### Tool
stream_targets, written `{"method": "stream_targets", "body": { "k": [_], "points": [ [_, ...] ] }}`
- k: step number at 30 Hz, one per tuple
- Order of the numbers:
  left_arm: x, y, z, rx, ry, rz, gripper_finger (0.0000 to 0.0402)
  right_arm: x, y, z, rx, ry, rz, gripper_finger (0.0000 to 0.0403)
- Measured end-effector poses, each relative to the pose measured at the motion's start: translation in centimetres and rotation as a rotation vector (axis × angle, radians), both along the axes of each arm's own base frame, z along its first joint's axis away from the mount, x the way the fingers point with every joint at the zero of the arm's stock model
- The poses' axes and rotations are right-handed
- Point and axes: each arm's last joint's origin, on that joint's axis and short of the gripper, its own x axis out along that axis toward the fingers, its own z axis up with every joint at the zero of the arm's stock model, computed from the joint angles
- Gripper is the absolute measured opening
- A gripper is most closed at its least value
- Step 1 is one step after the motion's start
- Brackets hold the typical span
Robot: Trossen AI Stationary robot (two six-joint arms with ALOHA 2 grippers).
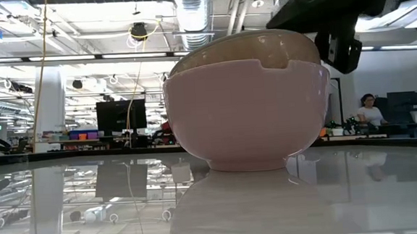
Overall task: Nest bowls inside each other
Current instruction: Adjust the stacked bowls, then return to Home Position
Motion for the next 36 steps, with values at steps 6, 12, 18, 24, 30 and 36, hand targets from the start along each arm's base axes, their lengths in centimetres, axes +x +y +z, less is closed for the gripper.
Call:
{"method": "stream_targets", "body": {
  "k": [6, 12, 18, 24, 30, 36],
  "points": [
    [0.1, 0.0, -0.2, -0.004, 0.017, -0.002, 0.0219, -0.2, -0.3, -0.6, 0.018, 0.030, -0.014, 0.0019],
    [0.0, 0.0, -0.2, -0.006, 0.016, -0.006, 0.0219, -0.7, -0.2, -1.2, 0.042, 0.044, -0.021, 0.0020],
    [0.0, 0.0, -0.1, -0.001, 0.016, -0.009, 0.0219, -1.2, -1.0, 1.5, -0.007, -0.083, -0.067, 0.0056],
    [-2.1, -0.3, 0.0, -0.004, -0.014, -0.036, 0.0219, -3.2, -2.5, 5.5, -0.118, -0.205, -0.096, 0.0077],
    [-6.2, -0.2, -0.9, -0.049, -0.068, -0.030, 0.0219, -6.0, -4.3, 6.9, -0.207, -0.127, -0.114, 0.0080],
    [-6.6, -0.3, -6.9, -0.123, -0.020, -0.039, 0.0219, -7.6, -6.1, 6.7, -0.264, -0.011, -0.165, 0.0081]
  ]
}}
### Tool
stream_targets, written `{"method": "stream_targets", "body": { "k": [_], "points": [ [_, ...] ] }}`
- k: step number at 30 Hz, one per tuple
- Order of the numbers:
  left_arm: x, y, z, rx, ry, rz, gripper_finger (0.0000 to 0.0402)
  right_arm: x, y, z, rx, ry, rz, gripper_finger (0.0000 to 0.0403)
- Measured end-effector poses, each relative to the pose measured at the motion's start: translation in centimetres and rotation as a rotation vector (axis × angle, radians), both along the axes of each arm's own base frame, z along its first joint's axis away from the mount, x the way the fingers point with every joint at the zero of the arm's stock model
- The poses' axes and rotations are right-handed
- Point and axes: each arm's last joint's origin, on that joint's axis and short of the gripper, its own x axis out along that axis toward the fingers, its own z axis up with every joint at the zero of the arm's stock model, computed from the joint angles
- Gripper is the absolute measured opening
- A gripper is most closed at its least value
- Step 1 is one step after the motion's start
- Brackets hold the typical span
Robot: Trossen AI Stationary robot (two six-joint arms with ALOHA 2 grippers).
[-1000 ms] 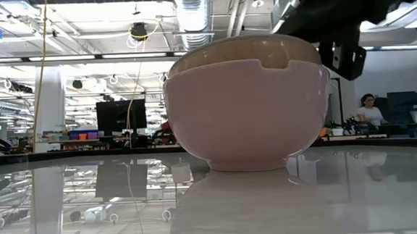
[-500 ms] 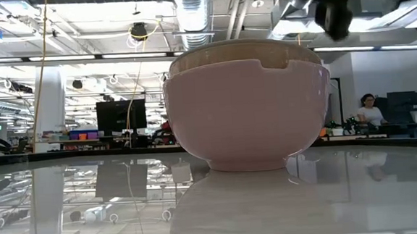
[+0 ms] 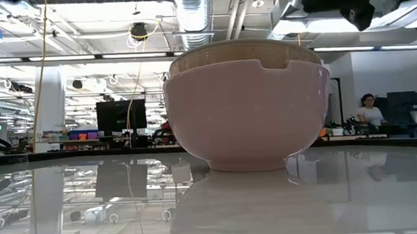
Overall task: Nest bowls inside each other
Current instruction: Return to Home Position
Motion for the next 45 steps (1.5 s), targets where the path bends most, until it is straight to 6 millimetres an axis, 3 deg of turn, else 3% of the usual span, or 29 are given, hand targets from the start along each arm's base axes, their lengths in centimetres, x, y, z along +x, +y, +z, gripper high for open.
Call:
{"method": "stream_targets", "body": {
  "k": [7, 12, 15, 19, 27, 37, 45],
  "points": [
    [0.3, 0.0, -8.2, -0.055, -0.135, 0.017, 0.0219, -1.5, -2.1, -0.4, 0.025, 0.008, -0.044, 0.0081],
    [0.8, -0.1, -12.9, -0.109, -0.226, 0.014, 0.0219, -3.2, -3.2, -2.4, 0.093, -0.007, -0.043, 0.0081],
    [1.3, -0.1, -14.7, -0.132, -0.268, 0.002, 0.0219, -4.1, -3.8, -3.4, 0.135, -0.041, -0.038, 0.0082],
    [2.1, -0.2, -16.6, -0.150, -0.252, -0.007, 0.0219, -5.3, -4.5, -4.8, 0.169, -0.105, -0.037, 0.0082],
    [2.9, -0.2, -18.2, -0.167, -0.207, 0.004, 0.0219, -7.3, -5.3, -7.8, 0.202, -0.154, 0.016, 0.0082],
    [4.8, -0.3, -21.8, -0.224, -0.212, 0.021, 0.0219, -8.8, -6.4, -10.7, 0.249, -0.224, 0.071, 0.0082],
    [5.9, -0.3, -23.8, -0.235, -0.264, 0.031, 0.0219, -8.7, -6.8, -11.0, 0.245, -0.239, 0.101, 0.0082]
  ]
}}
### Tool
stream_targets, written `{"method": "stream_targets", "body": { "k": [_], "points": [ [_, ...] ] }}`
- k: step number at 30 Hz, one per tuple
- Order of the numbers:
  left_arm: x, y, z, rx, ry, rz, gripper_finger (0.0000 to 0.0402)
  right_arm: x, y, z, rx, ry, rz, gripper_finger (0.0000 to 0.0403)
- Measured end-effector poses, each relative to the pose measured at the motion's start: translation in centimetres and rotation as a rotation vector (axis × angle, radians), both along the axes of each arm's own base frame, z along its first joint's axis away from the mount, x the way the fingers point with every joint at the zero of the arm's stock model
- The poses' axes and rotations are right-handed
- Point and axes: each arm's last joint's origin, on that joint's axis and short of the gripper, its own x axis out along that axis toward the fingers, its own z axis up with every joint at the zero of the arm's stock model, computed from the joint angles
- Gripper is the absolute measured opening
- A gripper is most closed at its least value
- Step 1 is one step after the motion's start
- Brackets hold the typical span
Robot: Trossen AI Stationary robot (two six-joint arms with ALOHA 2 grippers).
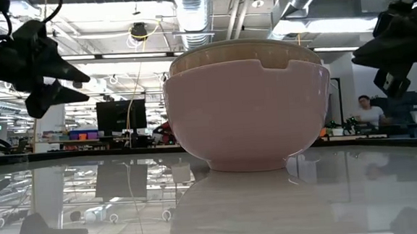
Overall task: Nest bowls inside each other
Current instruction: Return to Home Position
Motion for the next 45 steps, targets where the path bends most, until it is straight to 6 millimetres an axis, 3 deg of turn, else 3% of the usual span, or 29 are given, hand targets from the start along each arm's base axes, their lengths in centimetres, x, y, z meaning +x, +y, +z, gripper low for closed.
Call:
{"method": "stream_targets", "body": {
  "k": [8, 18, 27, 45],
  "points": [
    [0.0, 0.1, -0.1, 0.033, 0.020, 0.017, 0.0219, 0.4, 0.0, -0.6, -0.053, 0.072, 0.008, 0.0082],
    [0.1, -0.4, -0.2, -0.080, 0.003, -0.120, 0.0219, 0.6, 0.1, -1.0, -0.066, 0.112, 0.011, 0.0082],
    [0.2, -0.5, -0.2, 0.067, 0.044, -0.183, 0.0219, 0.6, 0.1, -1.1, -0.066, 0.113, 0.011, 0.0082],
    [0.2, -0.5, -0.2, 0.067, 0.044, -0.182, 0.0219, 0.6, 0.1, -1.1, -0.067, 0.115, 0.011, 0.0082]
  ]
}}
